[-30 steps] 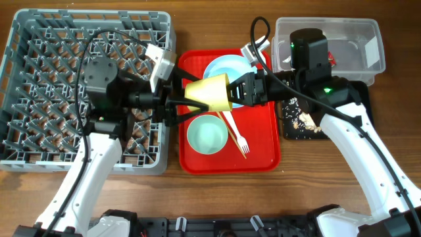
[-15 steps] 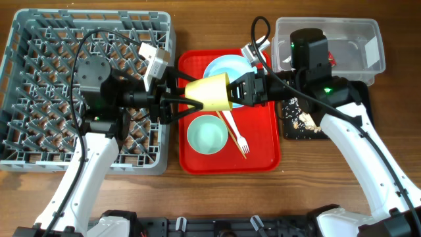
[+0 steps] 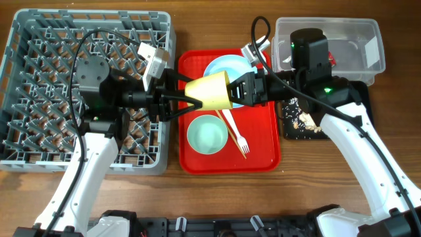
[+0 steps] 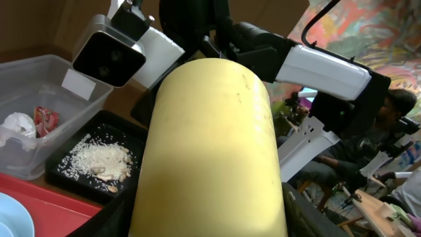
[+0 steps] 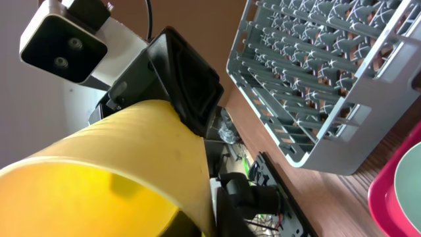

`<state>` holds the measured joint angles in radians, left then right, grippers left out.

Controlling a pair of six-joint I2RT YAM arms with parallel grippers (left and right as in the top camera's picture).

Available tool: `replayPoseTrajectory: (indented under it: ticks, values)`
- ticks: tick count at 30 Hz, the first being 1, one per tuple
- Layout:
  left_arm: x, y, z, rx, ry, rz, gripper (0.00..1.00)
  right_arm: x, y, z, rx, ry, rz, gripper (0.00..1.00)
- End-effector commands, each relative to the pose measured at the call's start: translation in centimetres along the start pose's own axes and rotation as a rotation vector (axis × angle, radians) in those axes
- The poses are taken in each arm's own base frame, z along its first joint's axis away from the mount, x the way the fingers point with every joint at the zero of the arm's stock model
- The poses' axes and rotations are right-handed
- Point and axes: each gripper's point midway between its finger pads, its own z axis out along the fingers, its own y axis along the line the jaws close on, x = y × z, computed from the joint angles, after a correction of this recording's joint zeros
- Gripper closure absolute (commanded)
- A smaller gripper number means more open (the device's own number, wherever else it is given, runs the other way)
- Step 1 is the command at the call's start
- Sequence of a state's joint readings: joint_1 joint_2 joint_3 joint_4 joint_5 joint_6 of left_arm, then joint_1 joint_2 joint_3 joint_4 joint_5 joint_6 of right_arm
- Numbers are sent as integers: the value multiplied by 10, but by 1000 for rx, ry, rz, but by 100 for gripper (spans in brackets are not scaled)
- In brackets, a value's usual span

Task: Sort waste into correct bins and load items into the dishwasher rack
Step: 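Hand the yellow cup from the right gripper to the left gripper, then place the yellow cup into the dish rack with the left gripper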

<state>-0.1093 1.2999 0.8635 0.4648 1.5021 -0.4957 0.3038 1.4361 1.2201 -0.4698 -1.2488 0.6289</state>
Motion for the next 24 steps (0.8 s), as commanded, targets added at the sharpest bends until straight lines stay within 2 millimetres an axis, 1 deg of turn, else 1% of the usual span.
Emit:
replayPoseTrajectory:
  ticks: [1, 4, 6, 7, 8, 9, 11, 12, 14, 15, 17, 18, 20, 21, 22, 24]
  values:
    - [-3, -2, 0, 7, 3, 21, 58, -2, 4, -1, -7, 1, -10, 82]
    - [-1, 1, -2, -1, 1, -5, 64, -4, 0, -1, 12, -14, -11, 75]
    - [0, 6, -7, -24, -9, -18, 66, -5, 0, -1, 14, -17, -14, 61]
    - [0, 13, -11, -54, -23, -31, 69, -5, 0, -1, 14, -17, -14, 55]
    - [1, 23, -17, -103, -44, -57, 75, -6, 0, -2, 15, -21, -12, 52]
    - [1, 36, -26, -166, -70, -96, 84, -8, -2, -5, 19, -30, -10, 51]
    - [4, 50, -38, -239, -97, -138, 91, -13, -7, -9, 41, -55, -5, 49]
    - [4, 58, -45, -282, -114, -169, 96, -17, -13, -11, 72, -79, 3, 47]
    - [7, 67, -57, -337, -131, -187, 96, -23, -29, -15, 157, -130, 33, 41]
    - [9, 73, -64, -370, -141, -204, 96, -26, -41, -17, 219, -160, 58, 39]
    - [14, 91, -81, -482, -175, -277, 96, -28, -68, -26, 363, -213, 92, 40]
    - [17, 97, -86, -523, -185, -303, 96, -28, -78, -30, 418, -228, 109, 41]
    - [32, 119, -111, -690, -216, -409, 96, -21, -102, -43, 562, -243, 129, 44]
    - [38, 125, -121, -748, -224, -445, 96, -19, -108, -47, 601, -245, 135, 44]
    - [46, 130, -132, -820, -223, -478, 96, -14, -119, -57, 682, -250, 144, 44]
    - [54, 129, -144, -900, -210, -497, 96, -7, -129, -74, 791, -254, 145, 44]
